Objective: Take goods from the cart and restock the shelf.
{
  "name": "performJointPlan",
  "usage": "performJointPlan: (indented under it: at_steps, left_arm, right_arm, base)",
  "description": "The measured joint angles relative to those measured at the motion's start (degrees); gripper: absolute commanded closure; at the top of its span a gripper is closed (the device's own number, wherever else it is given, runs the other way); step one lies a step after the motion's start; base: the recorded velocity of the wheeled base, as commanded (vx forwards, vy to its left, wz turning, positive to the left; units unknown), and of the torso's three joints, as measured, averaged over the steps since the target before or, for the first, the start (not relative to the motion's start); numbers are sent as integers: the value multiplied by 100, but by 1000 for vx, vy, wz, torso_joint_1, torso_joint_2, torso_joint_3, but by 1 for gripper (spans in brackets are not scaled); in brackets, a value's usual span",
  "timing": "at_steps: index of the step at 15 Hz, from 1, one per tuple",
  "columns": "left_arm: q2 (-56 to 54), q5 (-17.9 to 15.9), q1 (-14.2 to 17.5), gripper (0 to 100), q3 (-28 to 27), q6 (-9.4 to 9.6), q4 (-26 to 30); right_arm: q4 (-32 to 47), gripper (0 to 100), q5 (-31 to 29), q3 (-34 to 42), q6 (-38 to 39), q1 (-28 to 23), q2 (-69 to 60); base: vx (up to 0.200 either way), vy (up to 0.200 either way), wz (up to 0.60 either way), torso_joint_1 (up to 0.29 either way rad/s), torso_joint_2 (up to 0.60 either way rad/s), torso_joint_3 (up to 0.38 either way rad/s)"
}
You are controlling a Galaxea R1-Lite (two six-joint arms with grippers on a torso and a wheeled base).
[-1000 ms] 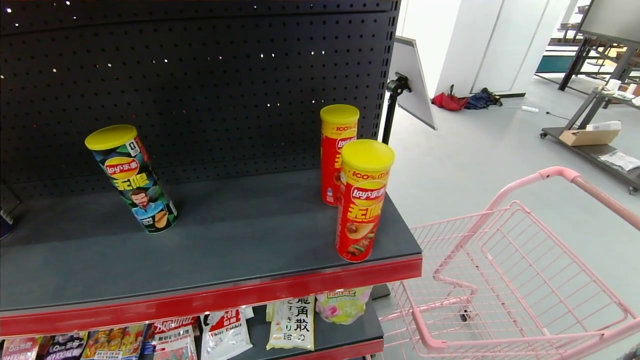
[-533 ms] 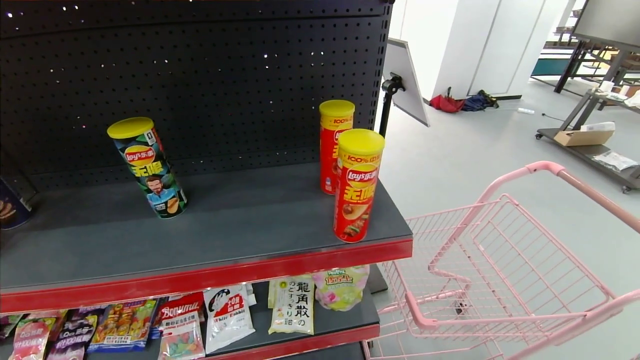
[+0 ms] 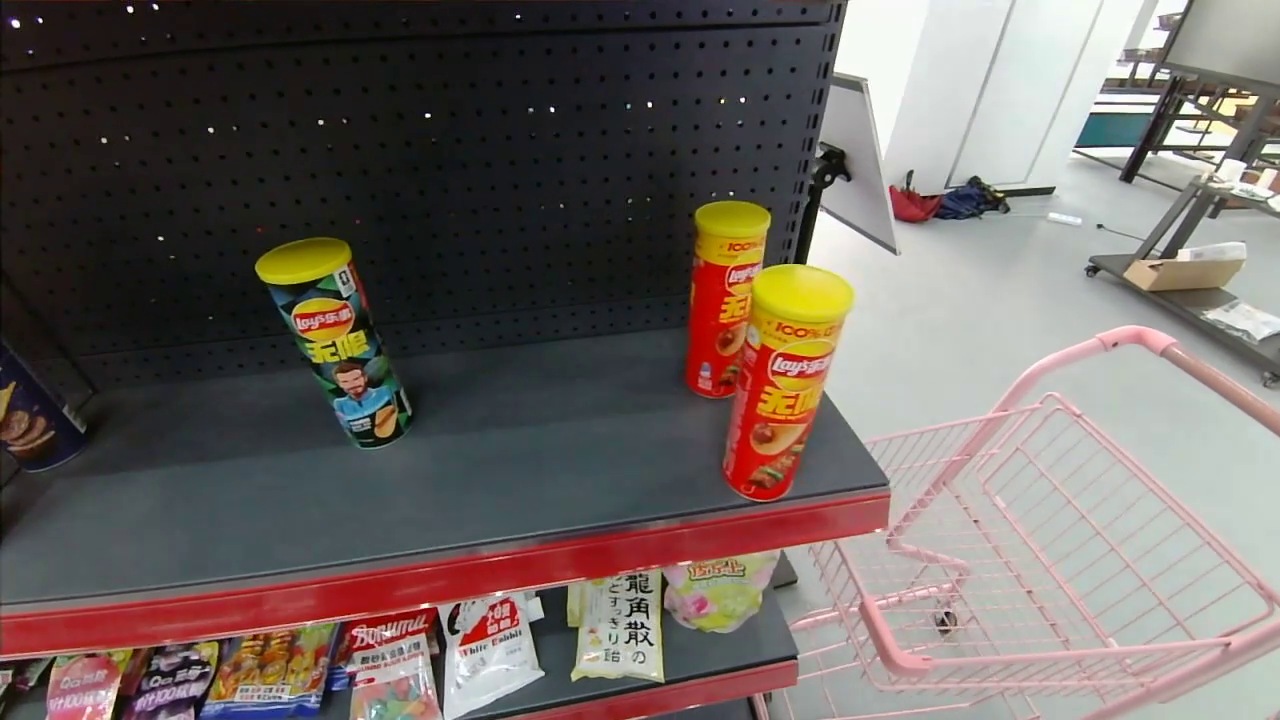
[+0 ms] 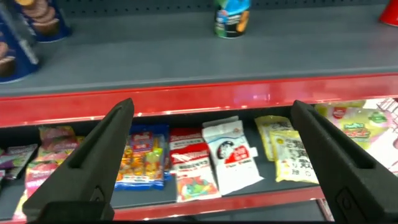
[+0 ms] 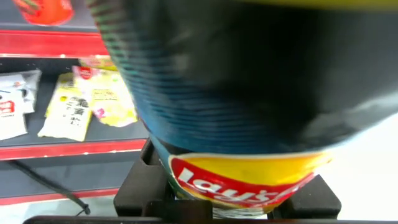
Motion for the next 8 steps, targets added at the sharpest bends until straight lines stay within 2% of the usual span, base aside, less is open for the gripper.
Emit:
performJointPlan:
  at_steps: [8]
  left_arm:
    - [0,2,0,0,0,-2,0]
  right_arm:
    - [9,100,0,5,-372,-5,24]
  base:
    - [0,200,0,3,1,2]
